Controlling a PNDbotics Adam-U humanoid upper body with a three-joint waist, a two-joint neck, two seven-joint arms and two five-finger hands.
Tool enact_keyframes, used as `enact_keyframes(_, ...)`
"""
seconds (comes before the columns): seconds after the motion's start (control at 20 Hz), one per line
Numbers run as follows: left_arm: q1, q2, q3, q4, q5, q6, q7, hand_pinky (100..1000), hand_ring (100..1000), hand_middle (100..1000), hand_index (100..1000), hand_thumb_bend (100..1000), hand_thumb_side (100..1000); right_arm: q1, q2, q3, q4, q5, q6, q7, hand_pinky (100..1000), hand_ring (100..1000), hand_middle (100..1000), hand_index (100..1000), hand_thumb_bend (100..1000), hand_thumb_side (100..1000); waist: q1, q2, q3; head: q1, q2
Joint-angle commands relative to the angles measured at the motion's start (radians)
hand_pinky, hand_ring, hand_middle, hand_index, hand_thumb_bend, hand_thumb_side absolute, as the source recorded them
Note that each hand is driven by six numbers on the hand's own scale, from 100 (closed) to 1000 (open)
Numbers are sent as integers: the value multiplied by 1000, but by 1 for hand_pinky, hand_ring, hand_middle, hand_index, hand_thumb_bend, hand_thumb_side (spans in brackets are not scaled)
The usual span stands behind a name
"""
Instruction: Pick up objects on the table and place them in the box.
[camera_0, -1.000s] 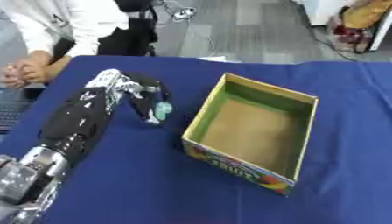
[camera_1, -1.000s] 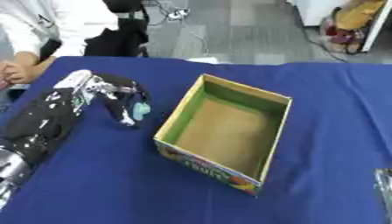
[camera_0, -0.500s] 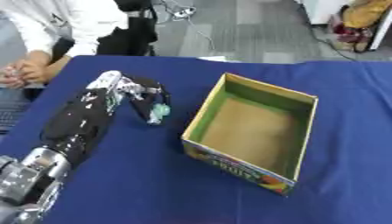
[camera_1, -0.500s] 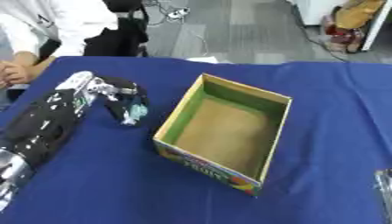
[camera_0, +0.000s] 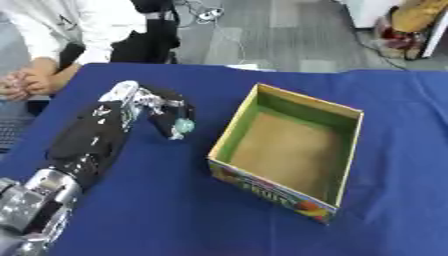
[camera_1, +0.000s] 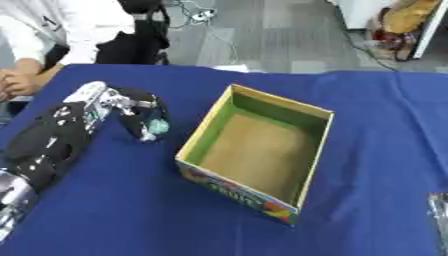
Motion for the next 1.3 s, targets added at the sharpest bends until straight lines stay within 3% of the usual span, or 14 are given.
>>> enact_keyframes(0.05, -26, 18, 7, -6, -3, -5, -24, 267, 468, 774, 860, 340, 339, -19, -2, -4, -13, -3, 2, 4, 172, 314, 433, 512, 100, 830, -3, -12, 1, 15, -9)
enact_keyframes(0.5, -27, 16, 9, -8, -22, 4, -22, 195, 406, 698, 803, 328, 315, -17, -2, -5, -13, -5, 3, 5, 170, 312, 432, 512, 100, 831, -1, -11, -1, 15, -9)
enact_keyframes(0.85, -30, 16, 8, -4, -33, 7, -24, 222, 428, 709, 797, 289, 309, -14, -4, -6, -12, -5, 5, 5, 169, 311, 431, 512, 100, 832, 0, -11, -1, 14, -7)
enact_keyframes(0.9, -31, 17, 8, -4, -34, 7, -26, 235, 436, 718, 805, 277, 307, -14, -4, -6, -12, -5, 5, 5, 169, 311, 431, 512, 100, 832, 0, -11, -1, 13, -7)
enact_keyframes(1.0, -31, 18, 7, -3, -36, 8, -35, 303, 477, 752, 822, 335, 317, -13, -4, -6, -11, -5, 5, 5, 169, 310, 431, 512, 100, 832, 0, -12, 0, 12, -7)
enact_keyframes(1.1, -33, 20, 5, -5, -37, 6, -49, 419, 566, 801, 846, 377, 328, -13, -5, -7, -11, -5, 5, 5, 169, 310, 431, 512, 100, 832, 0, -13, 1, 11, -7)
enact_keyframes(1.3, -36, 23, 1, -10, -39, -1, -82, 504, 621, 834, 874, 374, 340, -11, -5, -7, -10, -5, 5, 5, 169, 310, 431, 511, 100, 832, 0, -14, 3, 9, -8)
